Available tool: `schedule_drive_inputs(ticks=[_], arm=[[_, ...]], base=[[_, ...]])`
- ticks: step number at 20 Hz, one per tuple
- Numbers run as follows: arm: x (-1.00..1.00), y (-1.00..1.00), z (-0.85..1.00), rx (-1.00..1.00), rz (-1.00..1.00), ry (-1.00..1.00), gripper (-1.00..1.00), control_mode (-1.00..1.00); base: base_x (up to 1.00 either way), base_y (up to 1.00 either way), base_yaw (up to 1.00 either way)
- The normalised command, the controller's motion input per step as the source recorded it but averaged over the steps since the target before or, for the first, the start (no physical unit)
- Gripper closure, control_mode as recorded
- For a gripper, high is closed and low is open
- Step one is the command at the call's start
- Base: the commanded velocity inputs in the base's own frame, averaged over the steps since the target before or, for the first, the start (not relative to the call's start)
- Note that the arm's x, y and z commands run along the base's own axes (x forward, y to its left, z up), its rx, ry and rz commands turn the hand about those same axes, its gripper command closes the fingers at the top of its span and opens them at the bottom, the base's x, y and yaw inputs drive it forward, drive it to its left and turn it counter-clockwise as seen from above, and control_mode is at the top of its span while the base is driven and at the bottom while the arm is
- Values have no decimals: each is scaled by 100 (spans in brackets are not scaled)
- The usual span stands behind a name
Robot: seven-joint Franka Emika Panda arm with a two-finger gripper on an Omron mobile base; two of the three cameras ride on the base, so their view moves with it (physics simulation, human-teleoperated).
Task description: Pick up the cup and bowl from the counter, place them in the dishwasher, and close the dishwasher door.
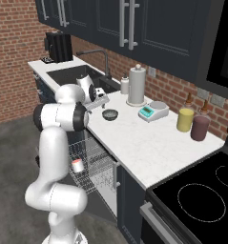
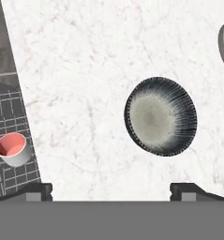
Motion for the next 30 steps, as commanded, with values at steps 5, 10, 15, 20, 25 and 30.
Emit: schedule_drive_inputs(ticks=[5,10,15,20,25,30], arm=[[32,0,-42,0,0,0,-100,-100],[2,0,-42,0,0,0,-100,-100],[12,-7,-25,0,0,0,-100,-100],[38,-14,-10,0,0,0,-100,-100],[34,-5,-1,0,0,0,-100,-100],[16,0,0,0,2,0,-100,-100]], base=[[0,0,0],[0,0,0],[0,0,0],[0,0,0],[0,0,0],[0,0,0]])
